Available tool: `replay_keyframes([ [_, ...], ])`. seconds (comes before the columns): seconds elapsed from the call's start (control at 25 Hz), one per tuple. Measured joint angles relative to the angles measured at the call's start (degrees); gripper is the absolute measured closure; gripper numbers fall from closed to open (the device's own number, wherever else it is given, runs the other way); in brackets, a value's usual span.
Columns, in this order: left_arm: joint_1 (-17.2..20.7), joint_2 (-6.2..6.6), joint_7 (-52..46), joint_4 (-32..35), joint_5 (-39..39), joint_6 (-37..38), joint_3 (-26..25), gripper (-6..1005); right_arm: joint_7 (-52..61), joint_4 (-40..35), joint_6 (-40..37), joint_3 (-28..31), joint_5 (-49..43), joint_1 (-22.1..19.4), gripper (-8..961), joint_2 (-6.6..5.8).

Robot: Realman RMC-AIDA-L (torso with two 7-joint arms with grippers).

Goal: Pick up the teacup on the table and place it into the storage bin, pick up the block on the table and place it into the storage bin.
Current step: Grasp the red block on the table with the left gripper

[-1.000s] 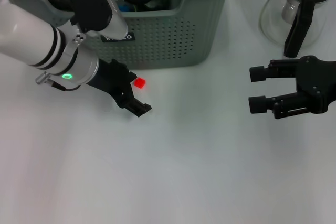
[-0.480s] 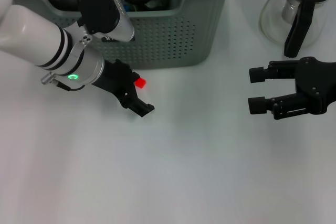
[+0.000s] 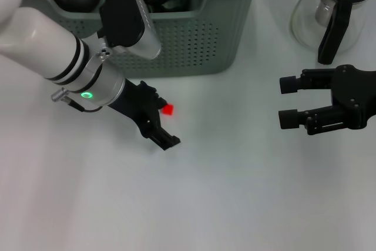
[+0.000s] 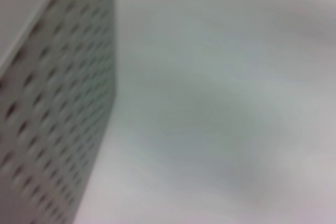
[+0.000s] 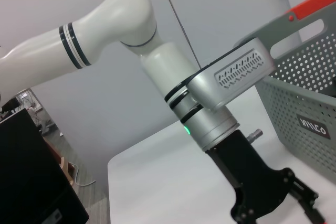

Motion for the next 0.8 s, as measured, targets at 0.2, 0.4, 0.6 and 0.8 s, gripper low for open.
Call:
replay_keyframes([
  [0.2, 0.87, 0.24, 0.48, 3.98, -3.34, 4.27, -0.70, 49, -0.51, 0.05, 0.02, -0.03, 0.00, -0.09, 32, 0.00],
  [0.4, 1.11, 0.27, 1.37, 4.74, -3.08, 3.36, -0.62, 54, -1.43, 0.82, 0.27, -0.14, 0.00, -0.25, 32, 0.00],
  [0.6, 0.68, 0.34, 3.80, 3.69, -2.98, 1.90, -0.42, 59, -2.27, 1.65, 0.26, -0.01, 0.00, -0.26, 32, -0.10],
  [0.8, 0.51, 0.35, 6.52, 3.52, -2.98, 1.10, -0.39, 65, -3.50, 2.38, 0.11, -0.07, -0.06, -0.20, 32, -0.13],
])
